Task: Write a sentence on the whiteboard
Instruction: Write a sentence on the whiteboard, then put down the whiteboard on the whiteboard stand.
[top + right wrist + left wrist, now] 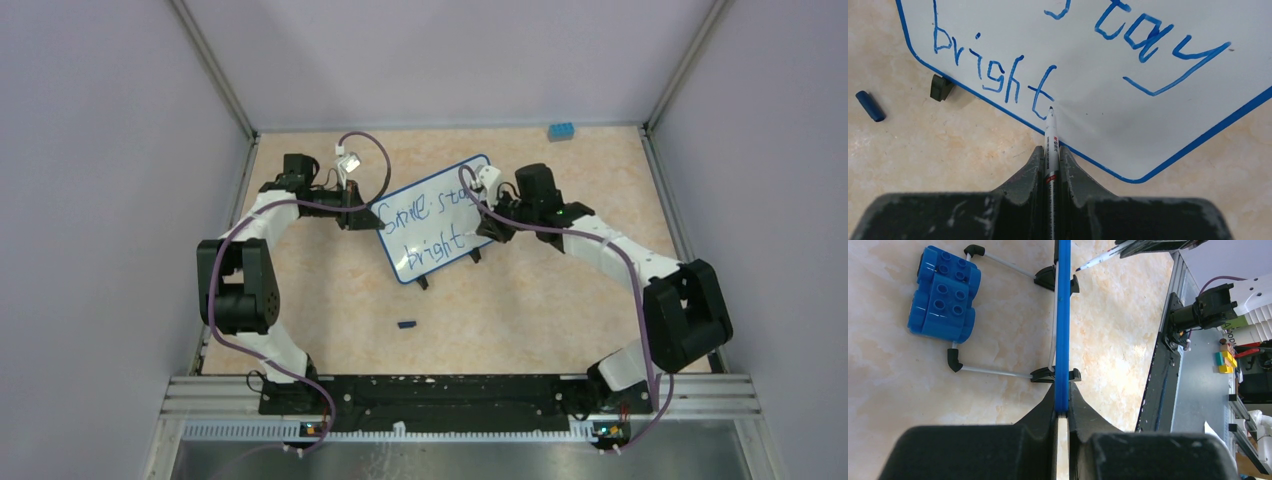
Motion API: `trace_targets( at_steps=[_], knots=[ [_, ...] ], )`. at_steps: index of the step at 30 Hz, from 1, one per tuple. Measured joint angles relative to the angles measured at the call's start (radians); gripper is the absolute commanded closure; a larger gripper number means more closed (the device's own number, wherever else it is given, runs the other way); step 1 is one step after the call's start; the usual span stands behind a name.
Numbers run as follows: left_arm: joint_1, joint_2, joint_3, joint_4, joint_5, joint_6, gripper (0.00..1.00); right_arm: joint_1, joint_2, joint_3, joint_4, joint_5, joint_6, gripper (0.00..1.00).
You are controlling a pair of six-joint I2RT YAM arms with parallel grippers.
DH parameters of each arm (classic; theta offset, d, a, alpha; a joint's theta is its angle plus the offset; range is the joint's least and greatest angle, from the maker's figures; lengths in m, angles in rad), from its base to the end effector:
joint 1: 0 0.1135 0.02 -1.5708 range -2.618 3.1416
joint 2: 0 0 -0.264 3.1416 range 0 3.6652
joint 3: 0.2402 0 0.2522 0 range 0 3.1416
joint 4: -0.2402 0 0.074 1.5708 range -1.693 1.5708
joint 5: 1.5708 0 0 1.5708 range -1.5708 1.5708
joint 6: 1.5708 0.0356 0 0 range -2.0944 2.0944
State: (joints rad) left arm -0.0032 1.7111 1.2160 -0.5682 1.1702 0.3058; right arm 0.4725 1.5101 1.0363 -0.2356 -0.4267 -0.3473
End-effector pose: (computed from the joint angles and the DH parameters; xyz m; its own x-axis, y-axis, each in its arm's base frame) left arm 0.3436 -0.0339 0.2345 -0.6983 0.1196 -0.7057 0.6911 0.3697 -0.6211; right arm 0.2872 0.1633 0.2493 -0.3092 -0.5060 -0.8052 -0.8499 0.5269 -0.0048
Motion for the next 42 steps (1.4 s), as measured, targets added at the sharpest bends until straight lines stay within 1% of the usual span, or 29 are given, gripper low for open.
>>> trace_targets(
  at_steps=[11, 20, 28, 29, 32, 37, 42],
  knots=[
    [0.0, 0.0, 0.0, 0.0, 0.0, 0.001, 1.0, -0.006, -0.019, 0.013, 0.003, 0.017, -0.01, 1.0],
    [0.0, 0.0, 0.0, -0.001, 0.0, 0.003, 1.0, -0.013, 0.025, 0.013, 0.011, 0.029, -0.018, 1.0],
    [0.0, 0.0, 0.0, -0.001, 0.0, 0.004, 1.0, -0.013, 0.027, 0.012, 0.01, 0.026, -0.019, 1.0],
    [0.0, 0.0, 0.0, -0.001, 0.001, 0.004, 0.97, -0.013, 0.027, 0.012, 0.009, 0.025, -0.019, 1.0],
    [0.0, 0.0, 0.0, -0.001, 0.0, 0.004, 0.81, -0.013, 0.027, 0.013, 0.001, 0.016, -0.019, 1.0],
    [-0.003, 0.0, 0.0, -0.016, -0.024, 0.013, 0.67, -0.013, 0.011, 0.023, -0.039, -0.013, -0.013, 1.0],
    [0.004, 0.0, 0.018, -0.037, -0.034, 0.012, 0.48, -0.013, -0.054, 0.065, -0.087, -0.048, 0.002, 1.0]
  ],
)
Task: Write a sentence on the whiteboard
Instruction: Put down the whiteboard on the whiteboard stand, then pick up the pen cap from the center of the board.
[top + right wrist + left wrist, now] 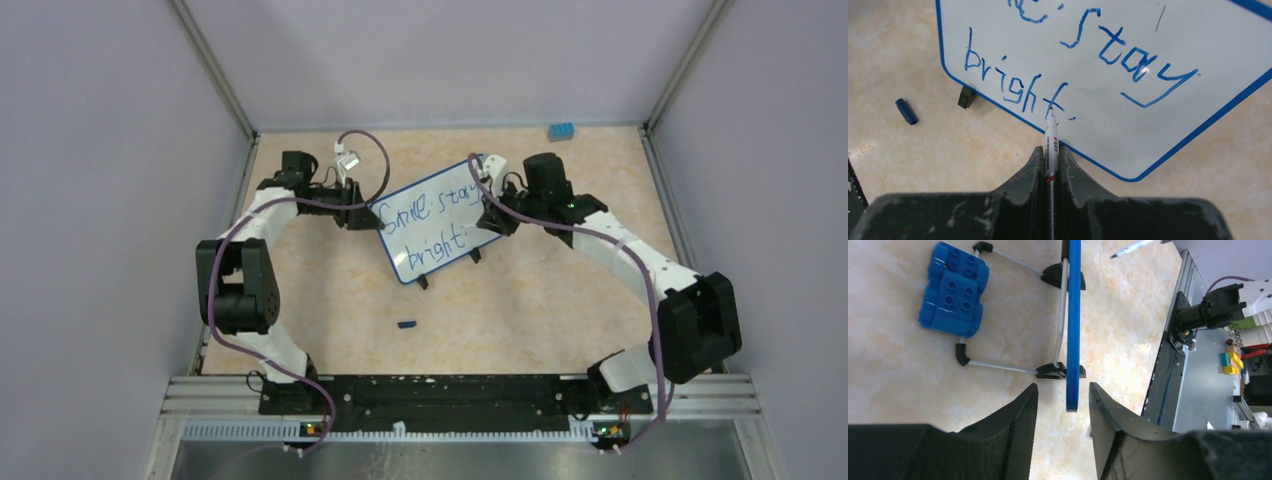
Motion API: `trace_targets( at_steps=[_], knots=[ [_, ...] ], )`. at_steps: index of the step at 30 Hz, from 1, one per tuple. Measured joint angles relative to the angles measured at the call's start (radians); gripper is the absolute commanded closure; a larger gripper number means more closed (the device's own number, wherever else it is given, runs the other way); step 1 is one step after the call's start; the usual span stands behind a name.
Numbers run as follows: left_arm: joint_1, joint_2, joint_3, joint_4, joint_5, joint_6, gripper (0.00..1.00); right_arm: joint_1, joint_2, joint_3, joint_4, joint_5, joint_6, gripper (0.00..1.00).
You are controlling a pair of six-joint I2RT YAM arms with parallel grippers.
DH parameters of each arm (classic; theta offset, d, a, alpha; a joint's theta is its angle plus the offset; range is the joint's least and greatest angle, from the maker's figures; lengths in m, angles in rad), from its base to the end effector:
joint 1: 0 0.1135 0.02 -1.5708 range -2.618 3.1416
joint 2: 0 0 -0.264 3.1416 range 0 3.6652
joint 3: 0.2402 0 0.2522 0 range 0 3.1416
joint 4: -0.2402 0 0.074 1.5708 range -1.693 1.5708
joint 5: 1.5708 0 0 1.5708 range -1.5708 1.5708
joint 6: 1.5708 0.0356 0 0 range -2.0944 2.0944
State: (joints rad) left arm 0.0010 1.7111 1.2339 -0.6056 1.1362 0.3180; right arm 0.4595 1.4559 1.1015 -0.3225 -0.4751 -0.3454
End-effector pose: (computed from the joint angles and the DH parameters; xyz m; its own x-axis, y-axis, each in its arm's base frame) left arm 0.3438 -0.0319 0.2371 -0.7061 0.1309 -0.6959 0.6797 0.4006 -0.6144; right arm 0.2820 0.1577 0.2808 -0.2865 -0.4777 -0.8305 -0.8619 0.5071 0.0057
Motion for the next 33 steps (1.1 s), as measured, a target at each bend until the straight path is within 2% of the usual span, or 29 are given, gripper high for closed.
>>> trace_targets(
  at_steps=[5, 13, 16, 19, 23, 26, 30, 33],
  knots=[
    [0.045, -0.003, 0.058, -0.01, 0.005, -0.006, 0.35, 0.0, -0.052, 0.058, -0.035, -0.043, 0.019, 1.0],
    [0.22, -0.09, 0.084, -0.045, 0.031, 0.011, 0.32, 0.0, -0.1, 0.072, -0.075, -0.091, 0.106, 1.0],
    [0.277, -0.146, 0.097, -0.125, 0.012, 0.113, 0.33, 0.0, -0.105, 0.072, -0.098, -0.108, 0.137, 1.0],
    [0.272, -0.234, 0.085, -0.241, -0.013, 0.283, 0.37, 0.0, -0.111, 0.071, -0.114, -0.126, 0.158, 1.0],
    [0.2, -0.377, -0.002, -0.373, -0.07, 0.492, 0.38, -0.001, -0.125, 0.046, -0.118, -0.165, 0.183, 1.0],
    [0.042, -0.495, -0.132, -0.386, -0.179, 0.58, 0.39, -0.002, -0.128, 0.022, -0.122, -0.195, 0.19, 1.0],
    [-0.207, -0.6, -0.287, -0.38, -0.299, 0.621, 0.42, -0.003, -0.128, 0.01, -0.136, -0.223, 0.191, 1.0],
    [-0.29, -0.607, -0.353, -0.354, -0.368, 0.623, 0.44, -0.003, -0.128, 0.009, -0.135, -0.23, 0.193, 1.0]
  ],
)
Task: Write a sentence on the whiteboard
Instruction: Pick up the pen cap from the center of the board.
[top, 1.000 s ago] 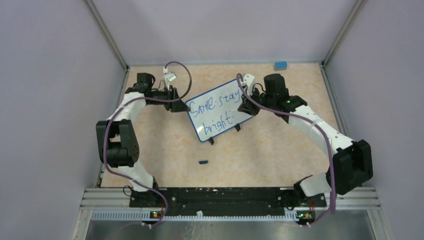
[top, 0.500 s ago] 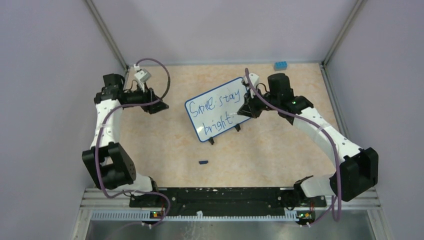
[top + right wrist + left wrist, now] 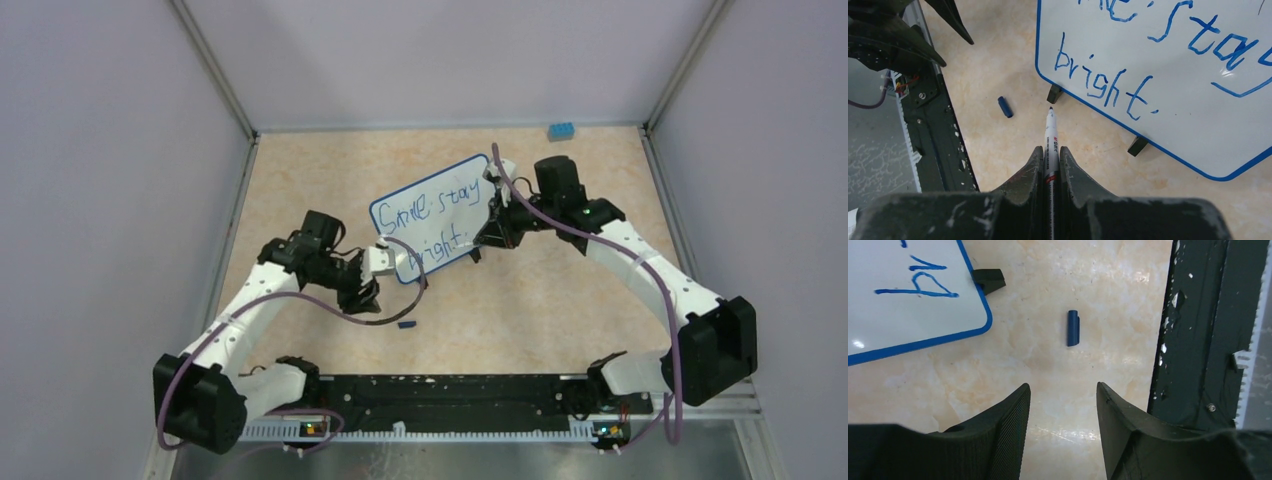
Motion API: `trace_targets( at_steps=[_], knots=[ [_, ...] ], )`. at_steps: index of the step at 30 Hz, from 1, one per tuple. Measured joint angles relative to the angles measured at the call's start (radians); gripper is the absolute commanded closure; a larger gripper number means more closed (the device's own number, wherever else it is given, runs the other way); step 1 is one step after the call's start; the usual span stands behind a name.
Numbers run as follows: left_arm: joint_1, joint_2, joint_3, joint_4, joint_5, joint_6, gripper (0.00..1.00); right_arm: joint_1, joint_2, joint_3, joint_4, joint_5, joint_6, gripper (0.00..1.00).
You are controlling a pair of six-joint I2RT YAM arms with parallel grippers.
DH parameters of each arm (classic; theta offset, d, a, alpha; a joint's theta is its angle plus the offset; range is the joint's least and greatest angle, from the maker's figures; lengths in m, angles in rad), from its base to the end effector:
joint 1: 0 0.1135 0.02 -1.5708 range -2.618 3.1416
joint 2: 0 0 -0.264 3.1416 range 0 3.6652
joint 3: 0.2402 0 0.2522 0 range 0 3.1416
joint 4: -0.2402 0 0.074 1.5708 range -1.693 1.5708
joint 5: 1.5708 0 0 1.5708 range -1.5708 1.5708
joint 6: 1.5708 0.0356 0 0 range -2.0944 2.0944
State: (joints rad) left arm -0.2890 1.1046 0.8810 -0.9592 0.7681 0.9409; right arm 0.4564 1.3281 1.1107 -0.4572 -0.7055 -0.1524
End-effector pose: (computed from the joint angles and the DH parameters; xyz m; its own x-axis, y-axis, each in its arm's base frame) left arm 0.1762 -0.0782 0.2613 -0.1534 0.6520 -0.7426 0.9862 0.1488 -0.0731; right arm 0.2480 0.1475 0.3124 -0.4342 -0.3419 -0.8334 -0.8660 0.4131 0.2817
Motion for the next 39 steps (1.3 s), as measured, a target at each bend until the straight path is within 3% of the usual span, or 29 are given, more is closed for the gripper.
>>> trace_targets(
  at_steps=[13, 23, 27, 35, 39],
  knots=[
    [-0.329, 0.213, -0.125, 0.299, -0.225, -0.106, 0.47, -0.061, -0.004, -0.07, 0.043, 0.005, 0.071, 1.0],
    [-0.415, 0.327, -0.139, 0.425, -0.315, -0.156, 0.56, -0.089, -0.005, -0.101, 0.094, 0.001, 0.097, 1.0],
    [-0.437, 0.354, -0.146, 0.455, -0.338, -0.161, 0.64, -0.097, -0.005, -0.118, 0.109, 0.001, 0.105, 1.0],
    [-0.474, 0.359, -0.149, 0.504, -0.359, -0.194, 0.96, -0.101, -0.005, -0.162, 0.186, -0.007, 0.145, 1.0],
    [-0.472, 0.373, -0.114, 0.455, -0.329, -0.241, 1.0, -0.101, -0.003, -0.204, 0.243, -0.027, 0.202, 1.0]
  ],
)
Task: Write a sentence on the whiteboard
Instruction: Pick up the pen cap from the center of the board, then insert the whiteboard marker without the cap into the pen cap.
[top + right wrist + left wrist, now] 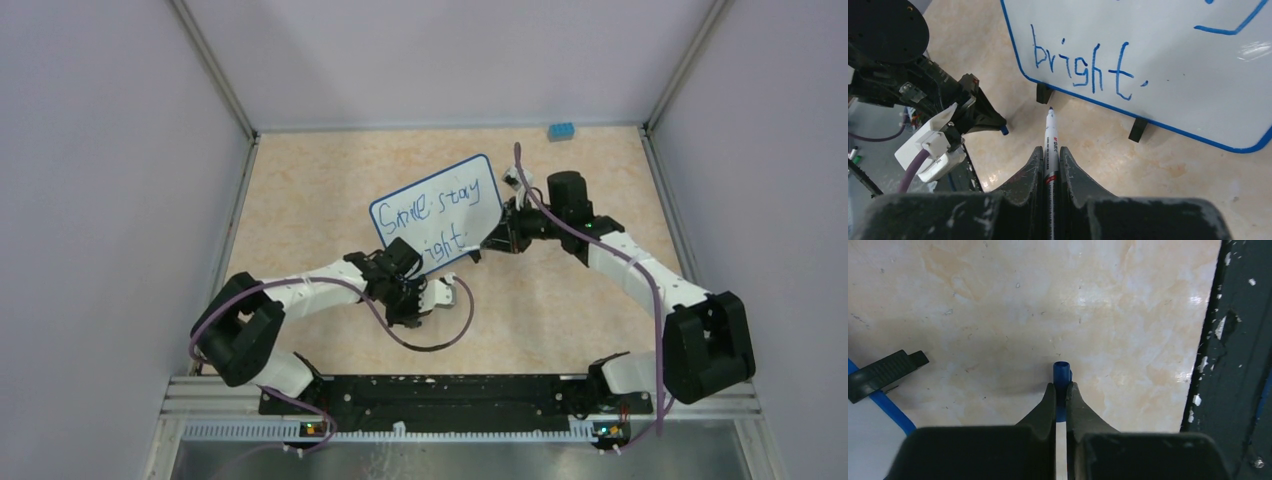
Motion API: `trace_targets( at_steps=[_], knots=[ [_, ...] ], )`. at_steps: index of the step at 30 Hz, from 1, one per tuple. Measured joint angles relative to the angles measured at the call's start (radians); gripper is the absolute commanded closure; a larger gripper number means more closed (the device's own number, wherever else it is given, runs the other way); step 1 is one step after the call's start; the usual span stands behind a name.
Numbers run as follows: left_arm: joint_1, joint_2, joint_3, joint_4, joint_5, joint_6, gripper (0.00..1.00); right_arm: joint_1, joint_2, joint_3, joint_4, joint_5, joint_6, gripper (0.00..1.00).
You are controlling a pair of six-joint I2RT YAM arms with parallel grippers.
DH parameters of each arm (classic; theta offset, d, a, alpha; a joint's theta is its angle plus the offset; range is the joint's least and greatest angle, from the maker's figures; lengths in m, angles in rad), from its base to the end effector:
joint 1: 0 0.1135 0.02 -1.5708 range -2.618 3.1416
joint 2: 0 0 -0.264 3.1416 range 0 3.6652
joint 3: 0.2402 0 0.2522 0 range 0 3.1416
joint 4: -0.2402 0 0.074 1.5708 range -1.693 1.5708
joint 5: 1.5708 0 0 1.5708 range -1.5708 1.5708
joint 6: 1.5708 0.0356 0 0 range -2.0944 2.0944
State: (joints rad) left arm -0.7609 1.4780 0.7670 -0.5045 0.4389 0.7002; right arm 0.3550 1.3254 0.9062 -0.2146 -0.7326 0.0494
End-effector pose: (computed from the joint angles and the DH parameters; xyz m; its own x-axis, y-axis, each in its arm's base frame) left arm 0.1759 -0.1884 0.1624 -0.0480 0.8511 -0.5227 0.9967 0.0068 -0.0805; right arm 0.2589 0.1214 0.2652 -0.5923 -0.1804 -0.7852 -0.7354 0.5193 0.4354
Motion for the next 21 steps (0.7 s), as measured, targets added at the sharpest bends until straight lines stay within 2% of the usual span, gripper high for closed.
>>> trace_targets(
  at_steps=[6, 11, 21],
  knots=[
    [0.021, -0.071, 0.083, -0.065, 0.068, -0.076, 1.0, 0.0, 0.047, -0.003, 0.05, -0.101, 0.068, 1.0],
    [0.079, -0.143, 0.182, -0.076, 0.122, -0.121, 1.0, 0.0, 0.045, -0.017, 0.125, -0.213, 0.137, 1.0],
    [0.107, -0.208, 0.253, -0.122, 0.134, -0.131, 1.0, 0.056, 0.043, -0.05, 0.171, -0.378, 0.188, 1.0]
  ],
)
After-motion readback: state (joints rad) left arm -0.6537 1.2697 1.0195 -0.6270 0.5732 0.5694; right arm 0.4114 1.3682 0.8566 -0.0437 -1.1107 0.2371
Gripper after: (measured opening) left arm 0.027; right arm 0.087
